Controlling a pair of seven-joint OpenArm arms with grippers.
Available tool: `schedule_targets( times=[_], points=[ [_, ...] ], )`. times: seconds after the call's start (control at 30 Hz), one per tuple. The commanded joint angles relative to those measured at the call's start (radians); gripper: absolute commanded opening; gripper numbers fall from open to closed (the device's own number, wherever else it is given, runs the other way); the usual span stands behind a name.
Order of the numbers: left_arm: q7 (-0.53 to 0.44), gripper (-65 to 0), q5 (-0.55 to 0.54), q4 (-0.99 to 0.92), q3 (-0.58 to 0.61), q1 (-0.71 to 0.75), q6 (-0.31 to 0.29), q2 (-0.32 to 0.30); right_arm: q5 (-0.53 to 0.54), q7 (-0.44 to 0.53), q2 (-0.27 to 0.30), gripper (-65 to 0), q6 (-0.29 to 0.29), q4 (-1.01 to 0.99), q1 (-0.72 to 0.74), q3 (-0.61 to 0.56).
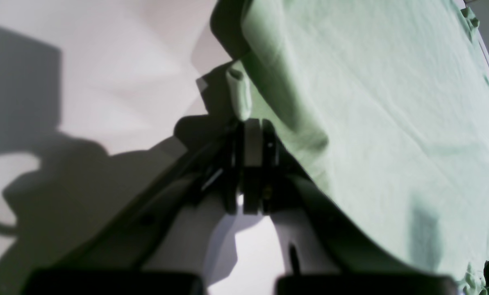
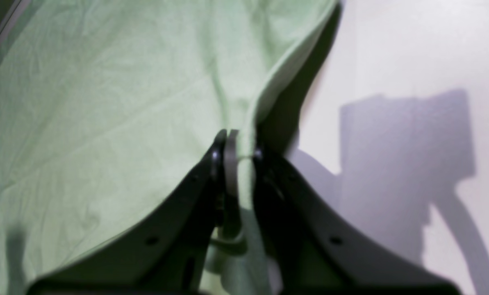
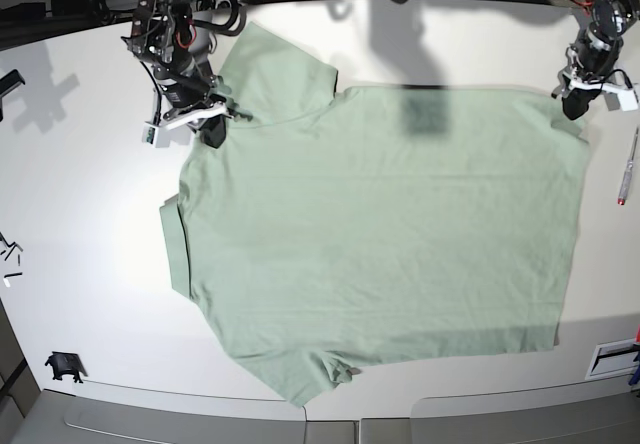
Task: Fold the T-shirt properly
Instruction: 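Lift both grippers and pull the shoulder edge taut across the shirt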
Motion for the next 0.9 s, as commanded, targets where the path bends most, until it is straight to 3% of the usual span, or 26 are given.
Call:
schedule_targets(
  times=[0.0, 0.1, 0.23, 0.5, 0.87],
  points=[
    [0.011, -65.0, 0.006, 0.006, 0.001, 0.006, 0.003, -0.016, -0.005, -0.003, 0.008, -65.0, 0.004, 0.014, 0.006, 0.004],
    [0.021, -65.0, -0.002, 0.006, -0.009, 0.007, -0.019, -0.016, -0.005, -0.057, 0.011, -65.0, 0.004, 0.017, 0.005, 0.004],
    [0.068, -65.0, -0.113, 0.051, -0.054, 0.073, -0.131, -0.016, -0.011, -0.100, 0.013, -65.0, 0.004, 0.041, 0.002, 0.021],
    [0.065, -65.0, -0.137, 0.223, -0.192, 0.186, -0.139, -0.016, 0.010, -0.151, 0.013, -65.0, 0.030, 0.174, -0.070, 0.138],
    [0.076, -65.0, -0.197, 0.347, -0.197, 0.345, -0.146, -0.016, 0.049, -0.182, 0.013, -65.0, 0.037, 0.326, -0.267, 0.154]
  ],
)
